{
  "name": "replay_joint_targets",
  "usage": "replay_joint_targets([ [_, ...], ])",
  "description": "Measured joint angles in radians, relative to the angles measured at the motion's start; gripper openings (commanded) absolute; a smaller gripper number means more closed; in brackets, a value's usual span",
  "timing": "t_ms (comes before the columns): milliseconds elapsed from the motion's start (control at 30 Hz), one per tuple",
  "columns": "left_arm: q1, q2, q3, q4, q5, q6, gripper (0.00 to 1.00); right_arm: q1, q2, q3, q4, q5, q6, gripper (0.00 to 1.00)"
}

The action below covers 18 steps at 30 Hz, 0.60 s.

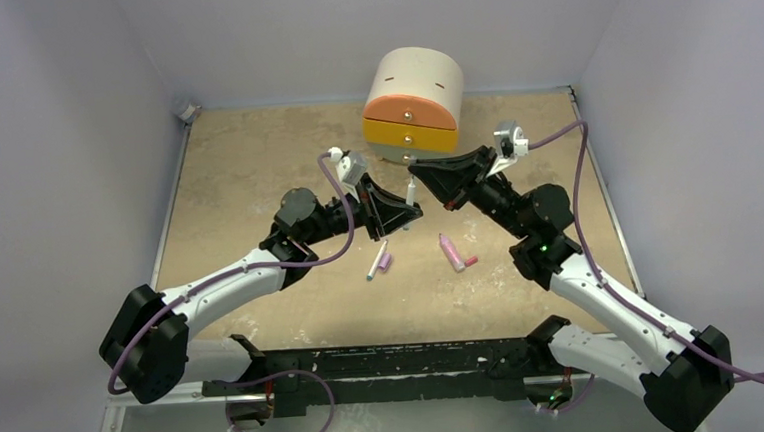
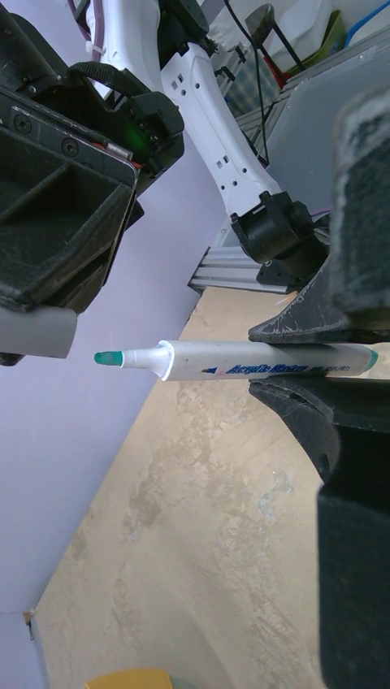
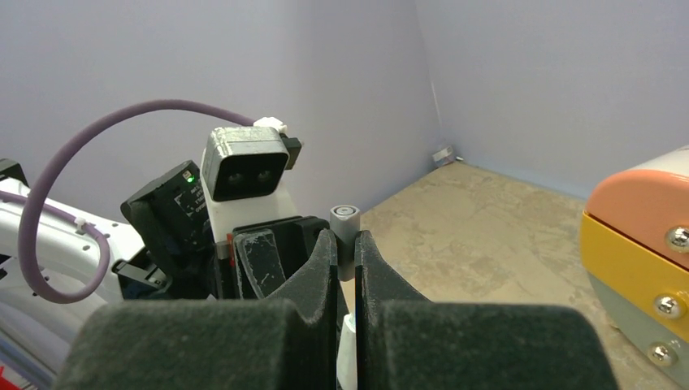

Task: Insert the pens into the pen caps

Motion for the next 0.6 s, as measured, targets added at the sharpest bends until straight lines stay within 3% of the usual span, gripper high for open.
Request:
replay_joint_targets([
  [600,0.0,0.0,0.0,0.014,-0.002,-0.004,0.0,0.0,0.0,-0.012,-0.003,-0.022,-0.037,0.0],
])
